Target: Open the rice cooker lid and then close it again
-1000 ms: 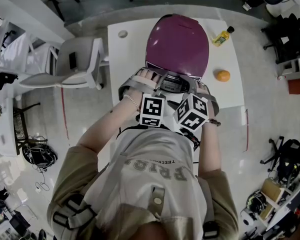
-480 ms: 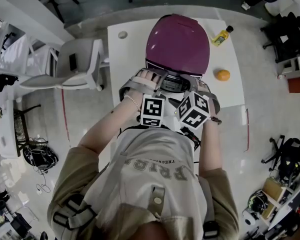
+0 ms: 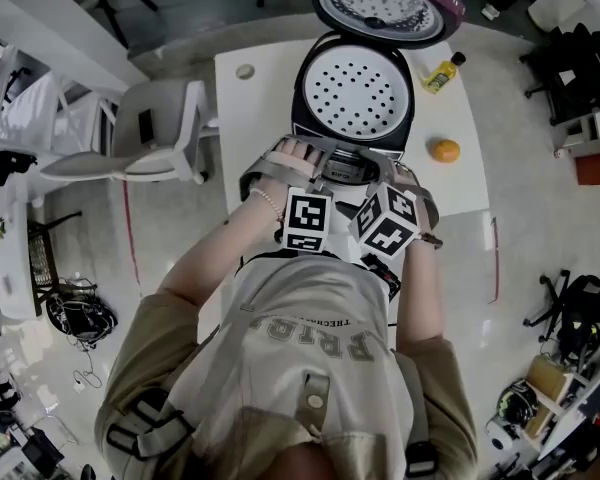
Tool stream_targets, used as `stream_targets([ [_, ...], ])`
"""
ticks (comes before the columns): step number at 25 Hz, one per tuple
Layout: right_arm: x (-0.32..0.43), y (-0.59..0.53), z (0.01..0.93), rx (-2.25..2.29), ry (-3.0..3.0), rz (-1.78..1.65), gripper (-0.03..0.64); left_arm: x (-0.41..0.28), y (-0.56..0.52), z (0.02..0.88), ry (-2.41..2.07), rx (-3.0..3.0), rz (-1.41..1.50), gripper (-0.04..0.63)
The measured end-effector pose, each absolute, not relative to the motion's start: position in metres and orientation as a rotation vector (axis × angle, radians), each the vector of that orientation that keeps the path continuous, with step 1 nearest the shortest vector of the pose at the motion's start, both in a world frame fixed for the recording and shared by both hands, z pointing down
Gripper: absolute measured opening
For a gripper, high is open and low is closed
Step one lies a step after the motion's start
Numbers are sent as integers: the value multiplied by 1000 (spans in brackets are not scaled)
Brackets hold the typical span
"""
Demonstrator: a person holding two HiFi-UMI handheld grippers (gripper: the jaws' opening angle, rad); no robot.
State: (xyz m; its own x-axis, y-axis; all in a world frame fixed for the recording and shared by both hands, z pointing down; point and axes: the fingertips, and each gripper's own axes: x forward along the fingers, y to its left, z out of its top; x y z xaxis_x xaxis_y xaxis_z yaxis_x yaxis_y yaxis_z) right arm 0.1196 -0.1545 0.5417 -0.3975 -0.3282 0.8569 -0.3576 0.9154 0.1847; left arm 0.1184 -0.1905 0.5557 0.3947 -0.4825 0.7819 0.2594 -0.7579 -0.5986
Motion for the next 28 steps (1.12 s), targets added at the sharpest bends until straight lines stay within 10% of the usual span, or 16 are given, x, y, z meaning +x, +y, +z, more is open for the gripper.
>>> stream_targets([
  [28,114,-161,528,679,-2173,191,419,121,-186,547,154,-2265,-1302,472],
])
